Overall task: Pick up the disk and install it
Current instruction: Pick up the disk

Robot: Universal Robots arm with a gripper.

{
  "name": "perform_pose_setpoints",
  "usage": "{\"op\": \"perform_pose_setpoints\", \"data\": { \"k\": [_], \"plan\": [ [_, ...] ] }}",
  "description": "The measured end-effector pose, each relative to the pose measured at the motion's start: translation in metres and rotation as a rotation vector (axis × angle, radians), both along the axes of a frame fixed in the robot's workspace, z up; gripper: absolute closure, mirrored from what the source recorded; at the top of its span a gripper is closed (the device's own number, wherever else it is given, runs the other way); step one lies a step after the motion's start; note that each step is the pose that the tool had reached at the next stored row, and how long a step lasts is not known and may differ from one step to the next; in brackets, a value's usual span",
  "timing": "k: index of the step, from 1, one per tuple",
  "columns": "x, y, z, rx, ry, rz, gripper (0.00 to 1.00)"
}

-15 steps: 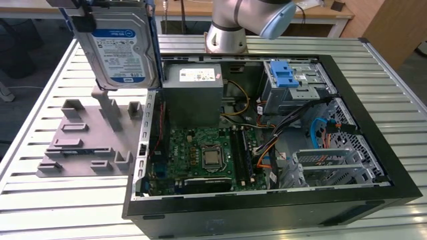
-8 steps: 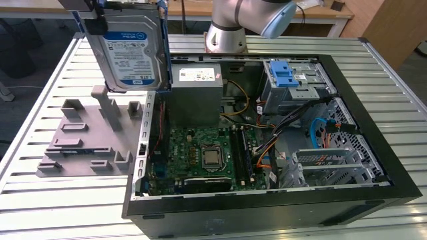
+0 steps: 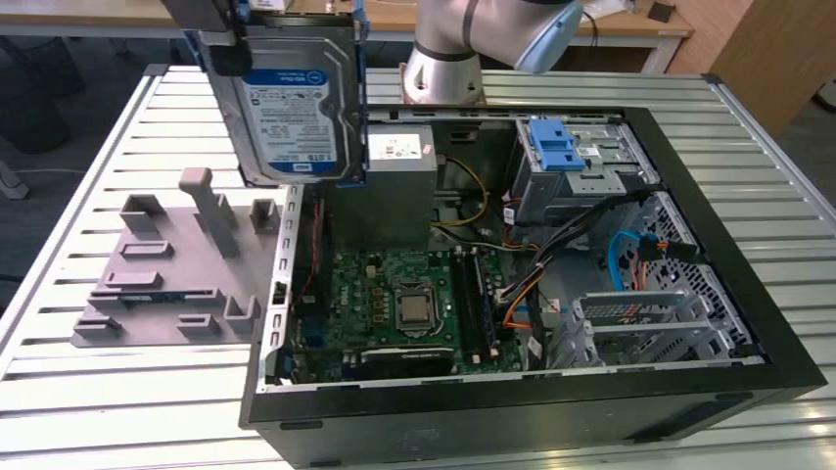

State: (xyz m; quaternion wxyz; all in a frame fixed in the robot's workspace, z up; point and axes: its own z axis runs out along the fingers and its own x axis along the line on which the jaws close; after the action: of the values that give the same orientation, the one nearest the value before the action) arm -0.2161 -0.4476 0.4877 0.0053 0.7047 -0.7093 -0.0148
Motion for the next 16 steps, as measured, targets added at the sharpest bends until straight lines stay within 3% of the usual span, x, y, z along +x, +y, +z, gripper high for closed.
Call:
{"op": "perform_pose_setpoints", "data": {
  "k": [16],
  "plan": [
    [0.07, -0.0028, -0.001, -0.0001, 0.0012, 0.0, 0.64]
  ]
}}
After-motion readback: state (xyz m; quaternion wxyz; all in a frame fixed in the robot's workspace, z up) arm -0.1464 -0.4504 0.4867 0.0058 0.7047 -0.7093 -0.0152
